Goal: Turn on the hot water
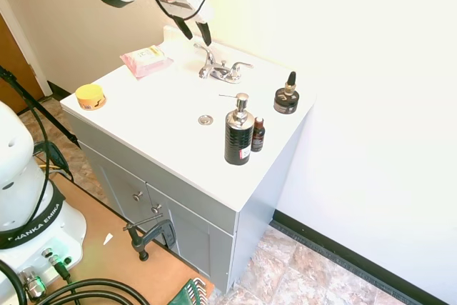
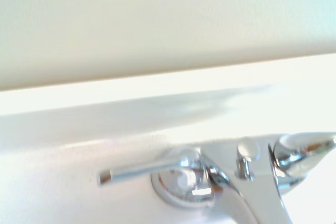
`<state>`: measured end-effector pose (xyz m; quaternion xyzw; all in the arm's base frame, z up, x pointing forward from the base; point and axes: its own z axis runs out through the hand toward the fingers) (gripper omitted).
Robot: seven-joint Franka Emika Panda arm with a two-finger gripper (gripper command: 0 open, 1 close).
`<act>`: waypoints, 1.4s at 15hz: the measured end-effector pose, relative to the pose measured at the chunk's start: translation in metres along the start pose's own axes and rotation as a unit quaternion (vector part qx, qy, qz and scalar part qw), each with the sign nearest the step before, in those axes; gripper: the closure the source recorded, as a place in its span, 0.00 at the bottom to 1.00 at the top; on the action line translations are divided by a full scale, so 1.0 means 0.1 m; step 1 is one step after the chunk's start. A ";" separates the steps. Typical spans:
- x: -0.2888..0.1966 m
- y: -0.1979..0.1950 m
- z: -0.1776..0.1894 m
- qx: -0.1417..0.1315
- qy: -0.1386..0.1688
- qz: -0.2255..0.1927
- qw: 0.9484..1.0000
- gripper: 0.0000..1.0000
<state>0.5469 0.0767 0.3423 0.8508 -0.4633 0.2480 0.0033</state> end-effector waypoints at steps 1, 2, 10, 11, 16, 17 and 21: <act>-0.01 -0.05 0.09 0.003 0.005 -0.001 1.000 0.00; -0.03 -0.10 0.17 0.004 0.008 -0.004 1.000 0.00; -0.10 -0.29 0.57 -0.012 0.024 -0.009 1.000 0.00; -0.11 -0.28 0.58 -0.025 0.017 -0.011 0.999 0.00; -0.03 -0.13 0.67 -0.095 0.005 -0.023 0.995 0.00; 0.00 -0.10 0.68 -0.106 0.006 -0.027 0.994 0.00; 0.08 -0.04 0.71 -0.116 0.012 -0.027 0.993 0.00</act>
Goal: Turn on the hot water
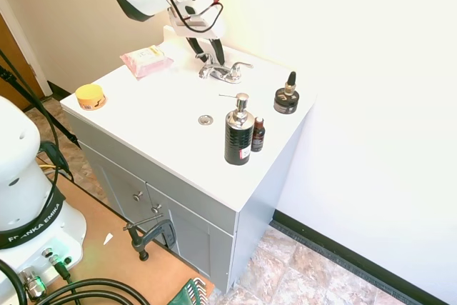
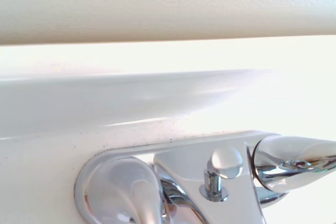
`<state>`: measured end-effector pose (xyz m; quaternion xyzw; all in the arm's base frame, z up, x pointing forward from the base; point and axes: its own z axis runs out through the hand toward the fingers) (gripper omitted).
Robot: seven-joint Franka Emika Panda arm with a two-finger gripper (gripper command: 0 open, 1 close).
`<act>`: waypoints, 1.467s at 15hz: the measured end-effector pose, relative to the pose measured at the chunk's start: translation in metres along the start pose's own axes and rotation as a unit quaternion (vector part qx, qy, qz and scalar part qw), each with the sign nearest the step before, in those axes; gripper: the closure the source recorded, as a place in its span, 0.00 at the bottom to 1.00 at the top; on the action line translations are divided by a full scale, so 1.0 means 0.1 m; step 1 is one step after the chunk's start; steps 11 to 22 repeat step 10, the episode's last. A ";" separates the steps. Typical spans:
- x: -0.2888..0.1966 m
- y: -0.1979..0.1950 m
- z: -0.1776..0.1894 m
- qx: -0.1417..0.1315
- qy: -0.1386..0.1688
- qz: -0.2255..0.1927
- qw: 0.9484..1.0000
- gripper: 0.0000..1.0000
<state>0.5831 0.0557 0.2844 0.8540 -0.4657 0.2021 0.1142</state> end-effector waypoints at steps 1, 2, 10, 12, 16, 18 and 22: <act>0.00 0.00 0.00 0.000 0.001 0.000 1.000 0.00; 0.00 0.00 0.00 -0.001 0.001 0.000 1.000 0.00; 0.08 0.69 -0.37 0.001 -0.109 0.018 0.994 0.00; 0.08 0.69 -0.37 0.001 -0.109 0.018 0.994 0.00; 0.08 0.69 -0.37 0.001 -0.109 0.018 0.994 0.00; 0.08 0.69 -0.37 0.001 -0.109 0.018 0.994 0.00; 0.08 0.69 -0.37 0.001 -0.109 0.018 0.994 0.00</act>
